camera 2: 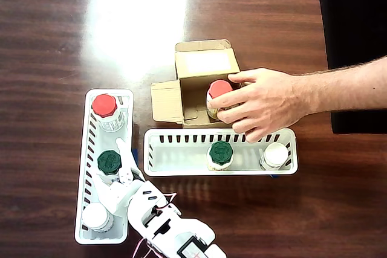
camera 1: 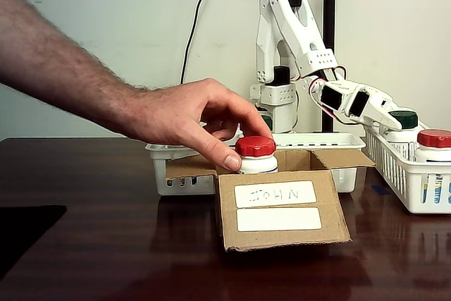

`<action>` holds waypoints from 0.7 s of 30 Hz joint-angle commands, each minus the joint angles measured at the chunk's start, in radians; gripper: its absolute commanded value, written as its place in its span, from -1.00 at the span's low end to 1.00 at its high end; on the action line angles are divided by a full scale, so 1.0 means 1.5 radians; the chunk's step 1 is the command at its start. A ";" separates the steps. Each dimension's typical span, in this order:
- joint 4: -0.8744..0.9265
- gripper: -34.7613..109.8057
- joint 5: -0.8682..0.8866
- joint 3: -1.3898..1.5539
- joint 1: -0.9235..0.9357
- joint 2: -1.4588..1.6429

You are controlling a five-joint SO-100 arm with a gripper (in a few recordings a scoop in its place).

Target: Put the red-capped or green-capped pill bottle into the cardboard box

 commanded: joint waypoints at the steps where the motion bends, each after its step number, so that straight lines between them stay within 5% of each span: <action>1: -0.022 0.14 0.006 -0.015 0.005 0.021; 7: 0.121 -0.63 -0.008 -0.025 -0.001 0.169; 11: 0.298 -0.44 -0.031 -0.058 -0.011 0.333; 21: 0.654 -0.53 -0.070 -0.268 0.001 0.536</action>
